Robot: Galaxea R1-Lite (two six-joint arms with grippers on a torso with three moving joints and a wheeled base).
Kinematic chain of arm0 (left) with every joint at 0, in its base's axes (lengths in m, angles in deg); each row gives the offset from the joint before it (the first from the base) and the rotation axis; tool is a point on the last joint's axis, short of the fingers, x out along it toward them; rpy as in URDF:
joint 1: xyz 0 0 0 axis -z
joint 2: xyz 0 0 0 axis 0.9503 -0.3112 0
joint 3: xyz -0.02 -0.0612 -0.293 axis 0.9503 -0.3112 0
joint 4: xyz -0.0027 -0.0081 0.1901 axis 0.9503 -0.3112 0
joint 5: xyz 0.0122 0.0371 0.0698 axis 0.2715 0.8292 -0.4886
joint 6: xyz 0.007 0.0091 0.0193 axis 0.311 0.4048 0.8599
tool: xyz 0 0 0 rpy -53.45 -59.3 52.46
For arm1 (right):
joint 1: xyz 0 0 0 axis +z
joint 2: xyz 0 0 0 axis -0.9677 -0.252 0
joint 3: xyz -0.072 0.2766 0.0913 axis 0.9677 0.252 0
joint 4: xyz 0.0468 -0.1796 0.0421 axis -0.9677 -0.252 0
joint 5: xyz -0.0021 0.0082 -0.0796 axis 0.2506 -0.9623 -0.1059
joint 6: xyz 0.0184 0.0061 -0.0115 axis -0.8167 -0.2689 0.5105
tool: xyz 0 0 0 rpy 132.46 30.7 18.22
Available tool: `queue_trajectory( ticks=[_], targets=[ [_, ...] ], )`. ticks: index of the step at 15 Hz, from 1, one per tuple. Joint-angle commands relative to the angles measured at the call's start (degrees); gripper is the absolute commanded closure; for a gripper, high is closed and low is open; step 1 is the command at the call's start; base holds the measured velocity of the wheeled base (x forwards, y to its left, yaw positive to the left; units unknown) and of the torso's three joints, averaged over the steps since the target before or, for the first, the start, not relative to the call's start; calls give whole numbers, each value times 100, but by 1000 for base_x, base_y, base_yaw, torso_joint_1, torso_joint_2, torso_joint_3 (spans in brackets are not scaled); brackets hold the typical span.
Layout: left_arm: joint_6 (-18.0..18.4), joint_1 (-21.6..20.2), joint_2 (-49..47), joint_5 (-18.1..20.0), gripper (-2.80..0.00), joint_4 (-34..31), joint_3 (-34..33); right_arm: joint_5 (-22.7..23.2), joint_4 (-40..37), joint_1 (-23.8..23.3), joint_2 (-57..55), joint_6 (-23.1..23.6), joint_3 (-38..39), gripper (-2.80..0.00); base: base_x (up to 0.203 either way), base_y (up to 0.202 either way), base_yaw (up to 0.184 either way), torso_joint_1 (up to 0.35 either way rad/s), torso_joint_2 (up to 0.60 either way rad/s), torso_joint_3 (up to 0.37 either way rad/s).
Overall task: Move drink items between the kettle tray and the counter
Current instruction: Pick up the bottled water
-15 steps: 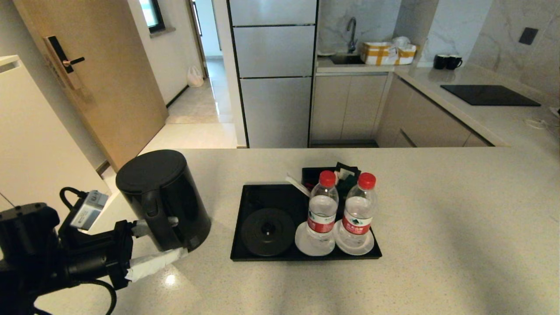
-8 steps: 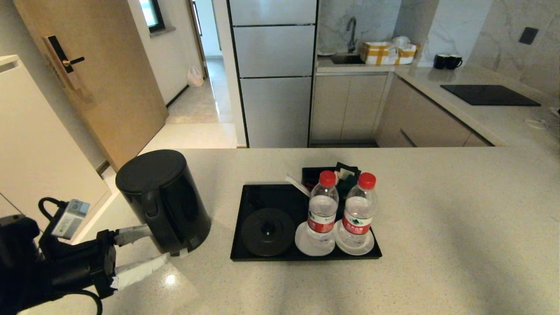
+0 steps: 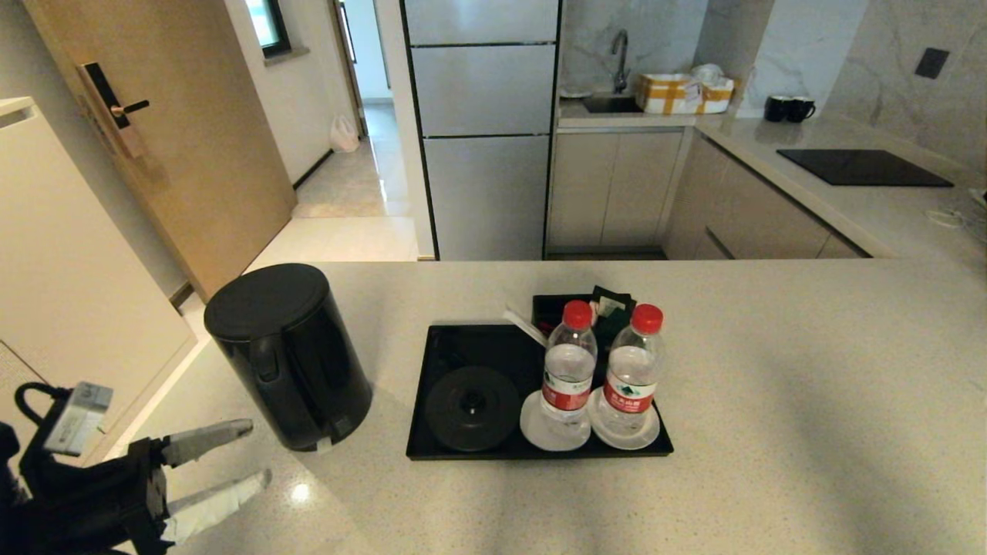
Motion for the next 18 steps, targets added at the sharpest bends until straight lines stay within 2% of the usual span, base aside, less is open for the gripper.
queue_trajectory(
  ticks=[1, 7, 9, 11, 12, 14, 15, 18],
  targets=[
    [-6, -94, 446, 53, 0, -72, -175, 2, -4, 0, 0, 3, 0, 0, 0, 0, 0, 0, 0, 0],
    [-69, -152, 2141, 99, 0, -1807, -176, 2, 4, 0, 0, 3, 0, 0, 0, 0, 0, 0, 0, 0],
    [-94, -62, 2965, 255, 0, -2868, -51, 2, 5, 0, 0, 3, 0, 0, 0, 0, 0, 0, 0, 0],
    [-87, 316, 3742, 511, 0, -4777, 321, 2, -4, 0, 0, 3, 0, 0, 0, 0, 0, 0, 0, 0],
    [-79, 705, 4030, 589, 0, -5290, 505, 2, -4, 0, 0, 3, 0, 0, 0, 0, 0, 0, 0, 0],
    [-77, 1563, 4472, 611, 0, -5795, 645, 2, -4, 0, 0, 3, 0, 0, 0, 0, 0, 0, 0, 0],
    [-74, 1780, 4774, 503, 0, -5979, 631, 2, 2, 0, 0, 3, 0, 0, 0, 0, 0, 0, 0, 0],
    [-78, 1880, 5449, 152, 0, -6319, 303, 5, -4, 0, 0, 6, 0, 0, 0, 0, 0, 0, 0, 0]
  ],
)
